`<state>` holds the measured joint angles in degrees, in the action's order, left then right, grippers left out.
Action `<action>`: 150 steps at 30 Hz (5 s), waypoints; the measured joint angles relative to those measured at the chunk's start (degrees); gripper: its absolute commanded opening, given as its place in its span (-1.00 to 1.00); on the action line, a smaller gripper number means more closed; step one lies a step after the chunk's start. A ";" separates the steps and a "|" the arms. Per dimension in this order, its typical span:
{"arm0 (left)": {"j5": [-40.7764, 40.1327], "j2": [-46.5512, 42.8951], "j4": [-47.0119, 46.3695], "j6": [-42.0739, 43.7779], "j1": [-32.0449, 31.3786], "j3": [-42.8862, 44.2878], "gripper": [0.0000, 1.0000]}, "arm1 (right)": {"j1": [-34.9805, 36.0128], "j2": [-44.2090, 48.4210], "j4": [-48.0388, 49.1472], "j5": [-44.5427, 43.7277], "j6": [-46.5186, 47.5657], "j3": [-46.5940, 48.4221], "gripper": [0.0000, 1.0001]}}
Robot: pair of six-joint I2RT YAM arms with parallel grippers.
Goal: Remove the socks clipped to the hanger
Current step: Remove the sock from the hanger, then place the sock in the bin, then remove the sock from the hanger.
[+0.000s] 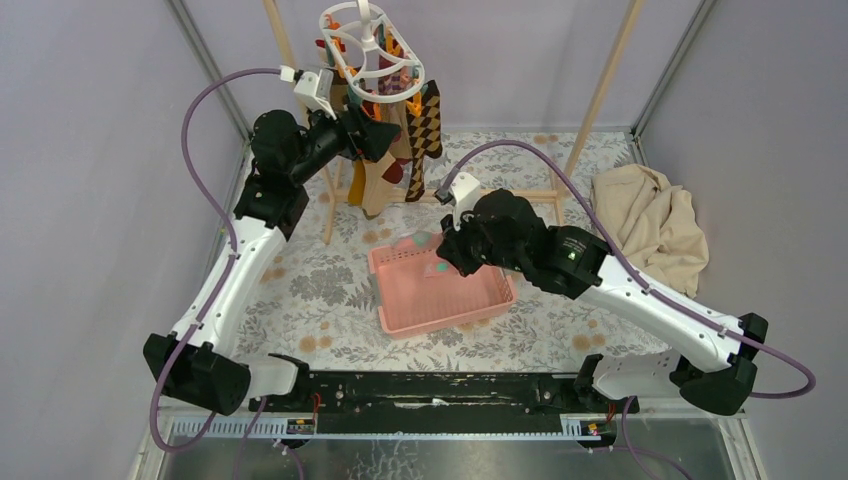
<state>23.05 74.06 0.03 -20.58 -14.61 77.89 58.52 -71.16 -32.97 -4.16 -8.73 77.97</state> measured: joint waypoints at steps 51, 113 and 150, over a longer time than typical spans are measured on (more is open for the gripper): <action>-10.73 -18.38 18.73 -9.68 -5.44 -23.69 0.97 | -11.98 -10.27 11.87 -3.52 -3.10 -16.35 0.80; -38.75 -4.35 7.65 -7.65 -2.21 -21.66 0.97 | -25.16 3.93 17.42 10.99 -9.29 -25.40 0.36; -35.06 3.93 -14.78 2.43 -2.21 -23.56 -0.03 | -25.16 5.99 18.69 14.23 -9.97 -26.60 0.36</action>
<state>-12.01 78.00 -14.74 -18.15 -16.82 54.33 33.36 -65.17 -14.28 10.07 -18.70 51.37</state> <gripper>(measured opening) 0.489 0.684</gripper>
